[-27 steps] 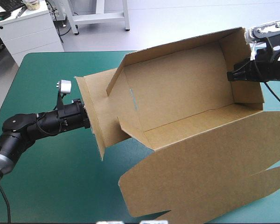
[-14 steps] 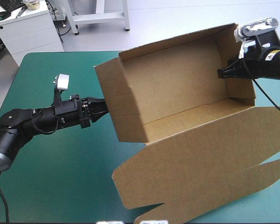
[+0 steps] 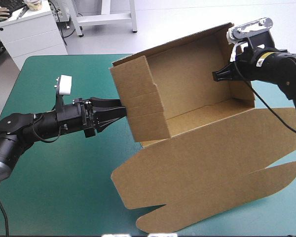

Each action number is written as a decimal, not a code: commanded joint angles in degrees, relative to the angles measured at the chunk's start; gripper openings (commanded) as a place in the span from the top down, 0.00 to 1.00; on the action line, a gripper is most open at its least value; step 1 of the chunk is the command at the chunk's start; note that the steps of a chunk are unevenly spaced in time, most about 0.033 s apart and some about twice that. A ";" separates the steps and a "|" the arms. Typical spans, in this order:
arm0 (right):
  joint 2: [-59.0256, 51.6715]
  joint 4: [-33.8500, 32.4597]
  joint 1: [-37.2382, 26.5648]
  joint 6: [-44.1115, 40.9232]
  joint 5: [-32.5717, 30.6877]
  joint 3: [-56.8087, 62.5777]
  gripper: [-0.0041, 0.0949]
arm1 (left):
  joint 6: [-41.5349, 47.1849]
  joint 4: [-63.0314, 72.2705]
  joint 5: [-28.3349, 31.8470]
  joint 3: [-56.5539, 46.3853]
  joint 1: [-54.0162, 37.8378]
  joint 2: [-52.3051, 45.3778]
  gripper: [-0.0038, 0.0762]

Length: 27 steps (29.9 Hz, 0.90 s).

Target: Fold the box

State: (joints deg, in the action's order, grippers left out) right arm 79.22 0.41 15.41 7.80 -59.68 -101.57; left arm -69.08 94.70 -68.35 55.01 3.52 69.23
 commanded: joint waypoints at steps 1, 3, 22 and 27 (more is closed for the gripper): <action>-1.04 -2.52 2.09 -2.98 5.19 -1.34 0.96 | -0.77 7.15 -5.48 2.85 -0.06 -1.38 0.24; -0.63 -4.28 3.19 -4.25 5.91 -1.34 0.96 | -0.77 7.15 -5.37 3.40 -0.06 -1.38 0.20; 2.81 -6.30 5.63 -12.12 13.56 -1.44 0.96 | 37.68 -44.51 33.64 22.66 15.62 -0.09 0.28; 2.81 -6.20 5.63 -14.07 15.29 -1.44 0.96 | 59.74 -68.73 27.66 32.76 21.44 6.66 0.28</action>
State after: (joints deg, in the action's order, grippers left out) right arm 84.12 -7.28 20.61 -4.70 -50.37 -101.55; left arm -21.74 37.74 -40.12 81.24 22.03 73.33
